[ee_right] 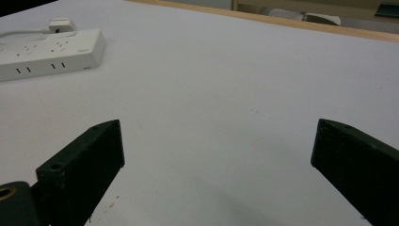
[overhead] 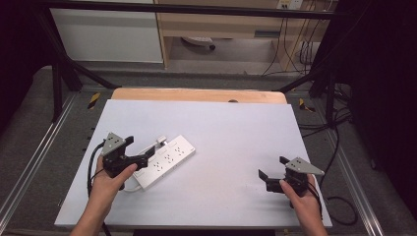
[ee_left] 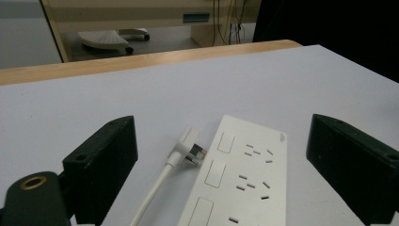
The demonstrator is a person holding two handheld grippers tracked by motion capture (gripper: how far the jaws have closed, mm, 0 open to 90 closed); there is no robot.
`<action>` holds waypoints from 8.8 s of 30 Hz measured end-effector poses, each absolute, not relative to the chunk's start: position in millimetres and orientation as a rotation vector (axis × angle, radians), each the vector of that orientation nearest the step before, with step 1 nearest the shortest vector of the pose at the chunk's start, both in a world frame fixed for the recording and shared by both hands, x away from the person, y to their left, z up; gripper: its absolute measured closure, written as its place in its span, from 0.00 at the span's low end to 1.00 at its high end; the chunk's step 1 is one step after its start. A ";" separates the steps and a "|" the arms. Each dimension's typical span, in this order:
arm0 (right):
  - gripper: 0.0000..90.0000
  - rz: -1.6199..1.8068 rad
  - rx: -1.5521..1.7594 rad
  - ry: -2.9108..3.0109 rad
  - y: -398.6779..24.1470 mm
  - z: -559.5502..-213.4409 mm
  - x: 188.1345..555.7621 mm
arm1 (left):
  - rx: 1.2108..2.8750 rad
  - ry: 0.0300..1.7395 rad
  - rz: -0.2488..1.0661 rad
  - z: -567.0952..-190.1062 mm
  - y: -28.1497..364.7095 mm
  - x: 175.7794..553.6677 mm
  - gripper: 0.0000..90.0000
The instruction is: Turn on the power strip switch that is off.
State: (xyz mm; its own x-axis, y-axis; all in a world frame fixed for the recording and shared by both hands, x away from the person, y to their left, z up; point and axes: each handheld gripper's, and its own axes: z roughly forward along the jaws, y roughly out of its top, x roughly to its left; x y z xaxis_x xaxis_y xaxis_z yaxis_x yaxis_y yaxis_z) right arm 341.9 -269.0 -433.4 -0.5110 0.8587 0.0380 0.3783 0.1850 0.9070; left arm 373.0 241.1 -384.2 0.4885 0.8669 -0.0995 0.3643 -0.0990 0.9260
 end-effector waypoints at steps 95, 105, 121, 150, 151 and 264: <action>0.04 1.279 1.162 2.008 -272.2 -437.1 344.0 | 1.988 1.071 0.466 -428.3 245.0 386.6 1.00; 0.04 1.275 1.158 2.016 -271.0 -437.5 344.2 | 1.994 1.080 0.479 -431.2 245.1 389.3 1.00; 0.03 1.274 1.159 2.016 -271.1 -437.8 344.6 | 1.994 1.079 0.480 -434.3 244.5 391.4 1.00; 0.03 1.275 1.167 2.025 -270.6 -438.6 344.6 | 1.985 1.077 0.452 -436.0 244.8 390.9 1.00; 0.03 1.276 1.168 2.024 -270.6 -438.5 344.6 | 1.998 1.079 0.453 -436.6 245.0 391.1 1.00; 0.03 1.281 1.180 2.021 -271.7 -439.7 344.8 | 1.798 0.936 0.487 -422.9 230.8 381.9 0.06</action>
State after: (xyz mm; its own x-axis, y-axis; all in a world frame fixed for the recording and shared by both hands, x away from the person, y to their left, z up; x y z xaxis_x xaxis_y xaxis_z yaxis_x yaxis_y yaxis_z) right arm 344.8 -271.7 -439.7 -0.5198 0.8525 0.0556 0.4142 0.1946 0.8891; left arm 381.9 230.8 -422.9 0.6179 0.7810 -0.0906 0.3743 -0.1908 0.9075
